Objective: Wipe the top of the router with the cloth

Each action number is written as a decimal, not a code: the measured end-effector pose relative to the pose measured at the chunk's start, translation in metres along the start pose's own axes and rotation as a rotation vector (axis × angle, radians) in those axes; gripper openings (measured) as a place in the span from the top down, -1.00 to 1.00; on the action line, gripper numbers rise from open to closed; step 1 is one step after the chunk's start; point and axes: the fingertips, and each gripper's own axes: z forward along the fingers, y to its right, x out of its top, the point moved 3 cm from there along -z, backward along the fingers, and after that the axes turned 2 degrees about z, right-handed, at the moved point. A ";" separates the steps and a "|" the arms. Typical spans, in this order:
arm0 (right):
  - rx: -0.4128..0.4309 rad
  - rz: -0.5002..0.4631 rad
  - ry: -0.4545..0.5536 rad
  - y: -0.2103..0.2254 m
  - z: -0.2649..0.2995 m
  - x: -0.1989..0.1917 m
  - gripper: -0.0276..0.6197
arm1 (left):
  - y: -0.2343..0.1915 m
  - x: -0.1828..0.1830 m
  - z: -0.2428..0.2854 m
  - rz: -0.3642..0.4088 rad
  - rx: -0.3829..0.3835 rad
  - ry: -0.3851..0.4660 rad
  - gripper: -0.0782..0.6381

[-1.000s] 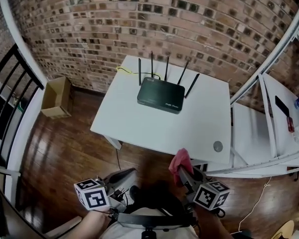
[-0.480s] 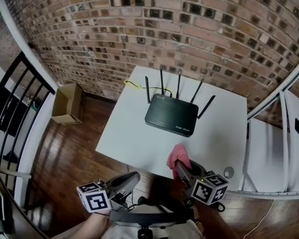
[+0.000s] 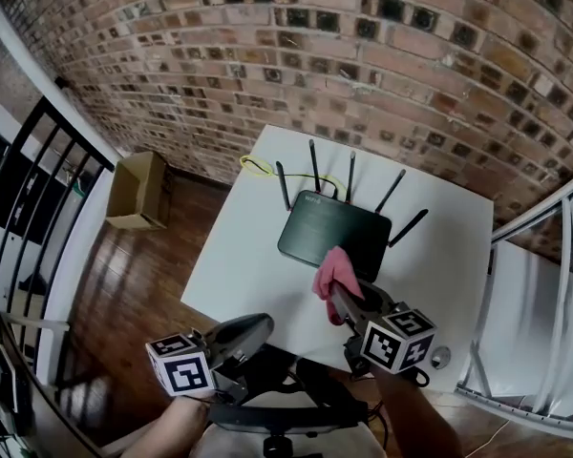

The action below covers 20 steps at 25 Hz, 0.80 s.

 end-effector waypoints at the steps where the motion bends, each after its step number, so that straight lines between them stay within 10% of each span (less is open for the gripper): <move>1: -0.001 -0.007 -0.001 0.001 0.008 0.004 0.58 | -0.004 0.006 0.003 0.003 -0.002 -0.001 0.66; 20: -0.122 -0.034 0.246 -0.025 0.190 0.139 0.58 | -0.117 0.133 0.006 -0.011 -0.214 -0.137 0.66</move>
